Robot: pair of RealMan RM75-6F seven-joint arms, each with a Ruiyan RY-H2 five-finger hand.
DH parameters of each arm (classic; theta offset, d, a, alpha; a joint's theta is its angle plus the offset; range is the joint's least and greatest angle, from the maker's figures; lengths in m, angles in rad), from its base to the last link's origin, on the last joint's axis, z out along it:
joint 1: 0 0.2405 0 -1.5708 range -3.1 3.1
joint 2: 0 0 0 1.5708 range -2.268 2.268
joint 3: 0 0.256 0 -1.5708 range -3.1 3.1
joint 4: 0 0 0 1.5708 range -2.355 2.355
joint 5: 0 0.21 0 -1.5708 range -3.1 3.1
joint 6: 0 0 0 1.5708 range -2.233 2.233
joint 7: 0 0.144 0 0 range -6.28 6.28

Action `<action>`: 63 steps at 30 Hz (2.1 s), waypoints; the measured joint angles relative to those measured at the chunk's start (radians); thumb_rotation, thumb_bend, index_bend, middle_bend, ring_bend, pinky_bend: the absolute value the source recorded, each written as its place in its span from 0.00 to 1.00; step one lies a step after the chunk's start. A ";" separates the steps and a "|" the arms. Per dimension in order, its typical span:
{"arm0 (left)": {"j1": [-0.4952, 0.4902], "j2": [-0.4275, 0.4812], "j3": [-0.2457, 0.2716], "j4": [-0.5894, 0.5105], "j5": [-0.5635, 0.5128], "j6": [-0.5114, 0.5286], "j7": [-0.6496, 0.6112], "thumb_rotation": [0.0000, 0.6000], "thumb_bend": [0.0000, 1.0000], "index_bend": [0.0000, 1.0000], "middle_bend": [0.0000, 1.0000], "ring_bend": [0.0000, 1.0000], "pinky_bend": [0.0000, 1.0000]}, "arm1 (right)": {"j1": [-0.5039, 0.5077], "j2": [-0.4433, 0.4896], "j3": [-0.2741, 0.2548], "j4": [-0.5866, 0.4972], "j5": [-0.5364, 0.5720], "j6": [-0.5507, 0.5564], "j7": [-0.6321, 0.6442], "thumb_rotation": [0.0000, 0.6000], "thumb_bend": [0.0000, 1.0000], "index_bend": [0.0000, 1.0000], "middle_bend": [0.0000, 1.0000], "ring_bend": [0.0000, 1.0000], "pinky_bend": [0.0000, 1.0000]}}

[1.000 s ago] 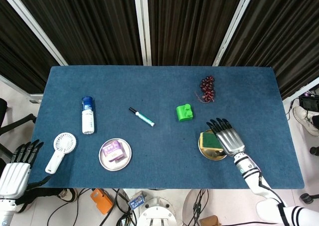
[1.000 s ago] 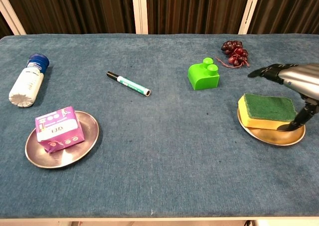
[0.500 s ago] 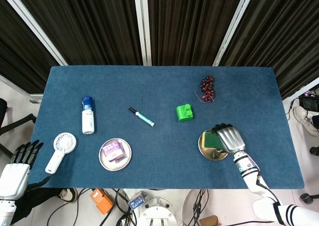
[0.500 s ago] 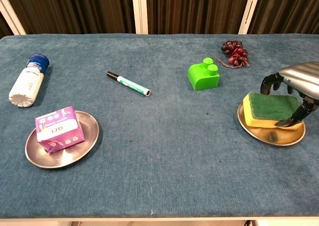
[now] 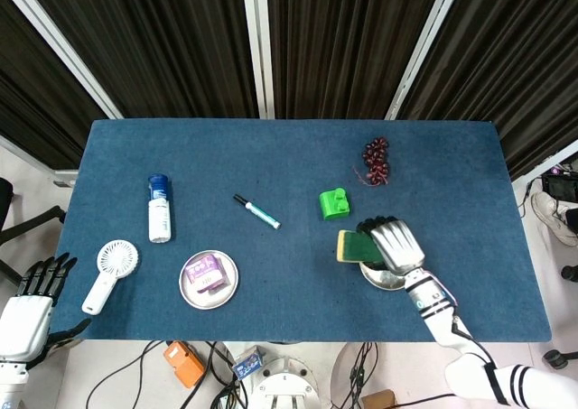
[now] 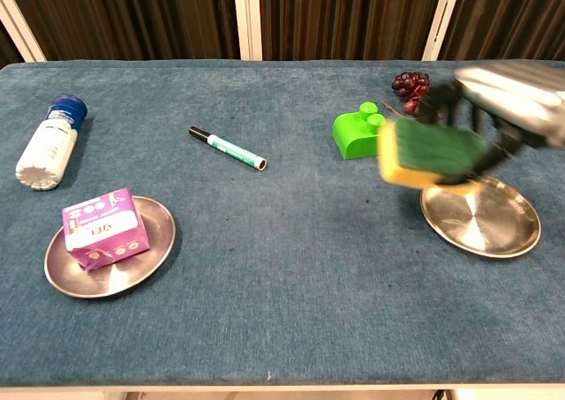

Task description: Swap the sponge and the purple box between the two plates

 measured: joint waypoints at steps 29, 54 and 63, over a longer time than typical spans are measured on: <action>-0.011 0.010 0.012 0.004 0.021 -0.016 -0.040 1.00 0.08 0.05 0.02 0.00 0.07 | 0.251 -0.242 0.048 0.047 0.311 -0.147 -0.281 1.00 0.25 0.00 0.01 0.02 0.28; -0.225 -0.297 -0.098 -0.142 -0.090 -0.304 0.263 1.00 0.11 0.08 0.09 0.09 0.18 | -0.364 0.288 -0.336 0.140 -0.223 0.589 0.343 1.00 0.25 0.00 0.00 0.00 0.06; -0.289 -0.415 -0.148 -0.159 -0.290 -0.389 0.525 1.00 0.11 0.15 0.18 0.18 0.26 | -0.374 0.326 -0.317 0.114 -0.246 0.531 0.358 1.00 0.25 0.00 0.00 0.00 0.06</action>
